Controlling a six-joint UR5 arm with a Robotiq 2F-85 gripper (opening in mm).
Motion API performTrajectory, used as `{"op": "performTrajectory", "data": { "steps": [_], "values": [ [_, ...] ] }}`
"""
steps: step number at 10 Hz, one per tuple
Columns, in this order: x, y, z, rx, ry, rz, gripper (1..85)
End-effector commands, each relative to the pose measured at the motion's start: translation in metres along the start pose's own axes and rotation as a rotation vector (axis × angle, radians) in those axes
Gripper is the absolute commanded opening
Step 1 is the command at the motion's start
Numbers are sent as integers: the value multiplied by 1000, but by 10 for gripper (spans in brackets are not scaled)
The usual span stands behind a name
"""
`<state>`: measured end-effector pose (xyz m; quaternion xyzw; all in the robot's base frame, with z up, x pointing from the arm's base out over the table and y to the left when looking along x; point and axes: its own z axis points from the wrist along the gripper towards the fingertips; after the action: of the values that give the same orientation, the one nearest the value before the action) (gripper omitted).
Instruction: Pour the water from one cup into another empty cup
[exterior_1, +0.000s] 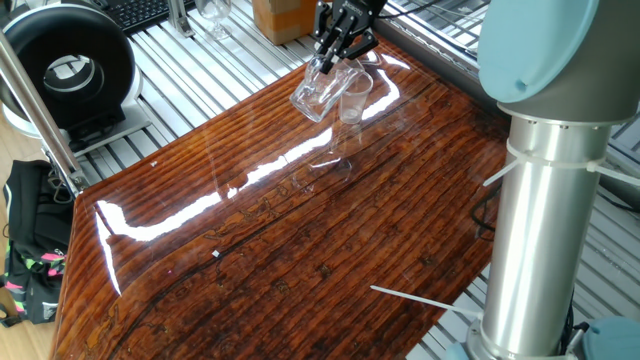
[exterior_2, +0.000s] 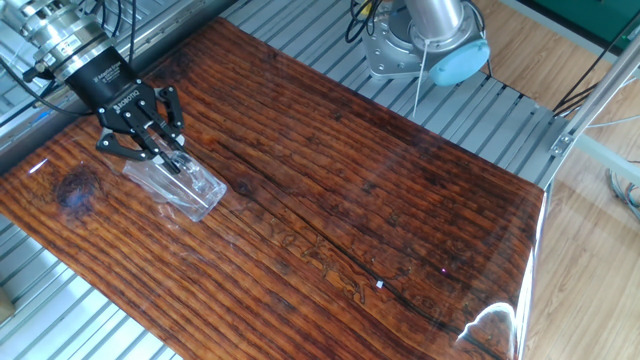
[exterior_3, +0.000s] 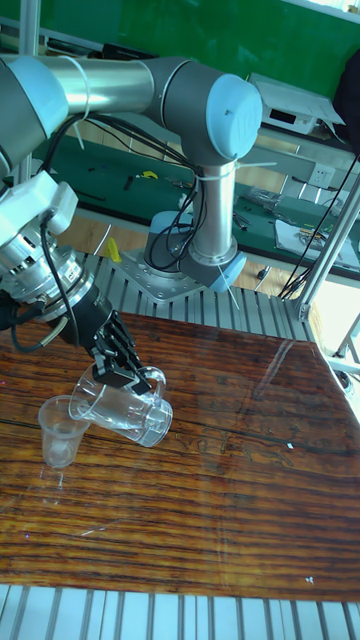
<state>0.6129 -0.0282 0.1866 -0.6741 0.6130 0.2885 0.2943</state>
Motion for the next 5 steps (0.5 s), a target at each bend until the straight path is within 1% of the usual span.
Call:
{"op": "performTrajectory", "data": {
  "steps": [1, 5],
  "values": [
    [-3, -2, -2, 8, -11, -3, 17],
    [-4, -2, -2, 11, -22, -2, 17]
  ]
}}
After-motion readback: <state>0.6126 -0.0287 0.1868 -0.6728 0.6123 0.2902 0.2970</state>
